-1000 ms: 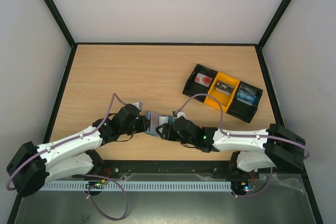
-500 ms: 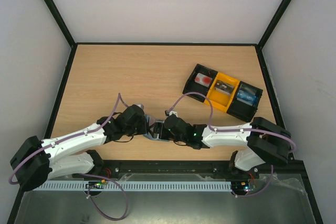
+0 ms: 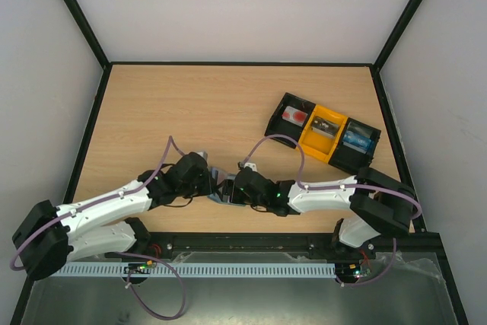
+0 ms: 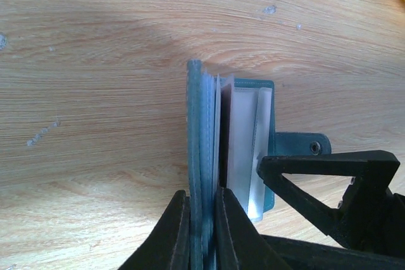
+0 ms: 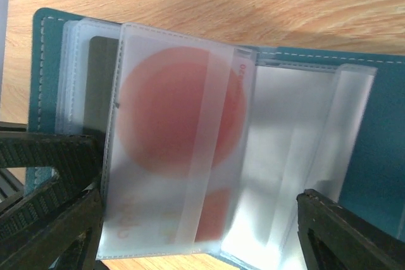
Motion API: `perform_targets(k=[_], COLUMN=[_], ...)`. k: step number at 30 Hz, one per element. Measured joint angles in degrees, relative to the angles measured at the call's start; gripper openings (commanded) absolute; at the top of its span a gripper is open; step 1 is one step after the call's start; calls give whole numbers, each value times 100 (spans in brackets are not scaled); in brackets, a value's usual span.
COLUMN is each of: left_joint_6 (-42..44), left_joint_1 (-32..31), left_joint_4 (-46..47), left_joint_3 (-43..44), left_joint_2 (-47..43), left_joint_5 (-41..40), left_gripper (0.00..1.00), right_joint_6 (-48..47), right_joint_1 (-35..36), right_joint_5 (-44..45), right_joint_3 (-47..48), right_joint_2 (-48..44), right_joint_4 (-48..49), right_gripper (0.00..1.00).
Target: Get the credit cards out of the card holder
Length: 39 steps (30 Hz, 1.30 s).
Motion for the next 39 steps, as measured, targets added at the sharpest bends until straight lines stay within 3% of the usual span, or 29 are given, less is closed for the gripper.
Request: perform_targets(k=[8,17,22,27,30,34,39], left_joint_6=[0,4,4,4,2,0,-68], left_joint_1=[-2,-2,-2,-2,-2,-2,0], left_joint_4=[76,302,345,391,398,396,404], left_joint_3=[-50,-225,-225,-254,-302,-354,-444], left_joint_2=[-243,-337,-345,-345,-345,-350,-466], left_joint_5=[98,247,317,343,350,350,350], left_gripper=[3,2,3,2,3,3,3], right_joint_6=[-37,70,74,83,83,48,20], right_joint_1=[4,4,4,4,4,4,4], right_joint_5=[586,859,691,393,291,251,175], right_joint_3=[-76,-584,-741,-796,-791,-730,-721], right_joint_2=[-238,-643,-1145,-1434,-1362,-822,81], right_joint_4=[-623,-999,-717,-120,170,461,848], right_gripper=[70,52,40,37,34,19,16])
